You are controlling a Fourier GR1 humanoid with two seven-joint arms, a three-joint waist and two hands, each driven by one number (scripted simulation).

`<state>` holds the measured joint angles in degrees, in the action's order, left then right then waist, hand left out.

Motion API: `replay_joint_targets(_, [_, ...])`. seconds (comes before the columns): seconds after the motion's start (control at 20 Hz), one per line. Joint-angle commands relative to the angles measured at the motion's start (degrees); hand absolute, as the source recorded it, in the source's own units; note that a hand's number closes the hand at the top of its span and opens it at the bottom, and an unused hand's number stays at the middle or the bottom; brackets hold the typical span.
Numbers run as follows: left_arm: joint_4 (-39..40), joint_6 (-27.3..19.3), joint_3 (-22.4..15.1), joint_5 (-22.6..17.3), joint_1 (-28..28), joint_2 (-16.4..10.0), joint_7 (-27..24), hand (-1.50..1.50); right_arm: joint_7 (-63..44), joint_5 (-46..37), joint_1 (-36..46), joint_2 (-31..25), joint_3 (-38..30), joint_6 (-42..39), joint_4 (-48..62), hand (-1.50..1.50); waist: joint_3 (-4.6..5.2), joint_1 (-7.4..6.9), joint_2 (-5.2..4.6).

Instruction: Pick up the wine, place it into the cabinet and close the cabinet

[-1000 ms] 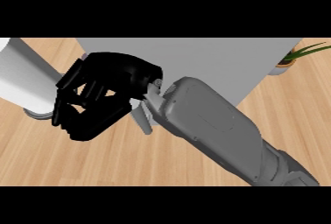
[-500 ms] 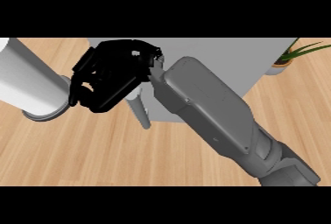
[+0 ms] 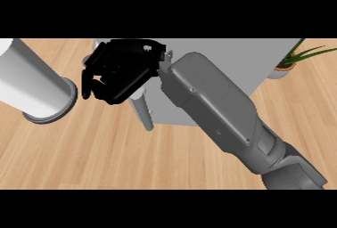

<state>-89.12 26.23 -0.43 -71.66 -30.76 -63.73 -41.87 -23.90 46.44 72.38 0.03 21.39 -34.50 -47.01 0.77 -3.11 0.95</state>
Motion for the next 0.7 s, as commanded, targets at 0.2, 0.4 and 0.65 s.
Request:
replay_joint_targets(0.2, [0.0, 2.1, 1.9, -0.1, 1.0, 0.9, 0.3, -1.5, 8.1, -2.9, -0.1, -7.8, -3.8, 5.6, 7.1, 1.5, -0.69, 1.2, -1.91])
replay_joint_targets(0.4, [-0.7, 0.9, 2.5, 0.4, 1.7, 0.4, 1.4, -1.5, 12.4, -4.3, 1.9, -8.4, -3.2, 11.6, 8.0, 1.5, -0.67, 1.79, -2.02])
replay_joint_targets(0.65, [-2.3, 0.6, 1.7, 2.0, 2.5, 1.2, 2.1, -1.5, 15.6, -3.7, 2.3, -8.0, -0.6, 14.1, 9.4, 1.5, -0.65, 2.06, -2.13])
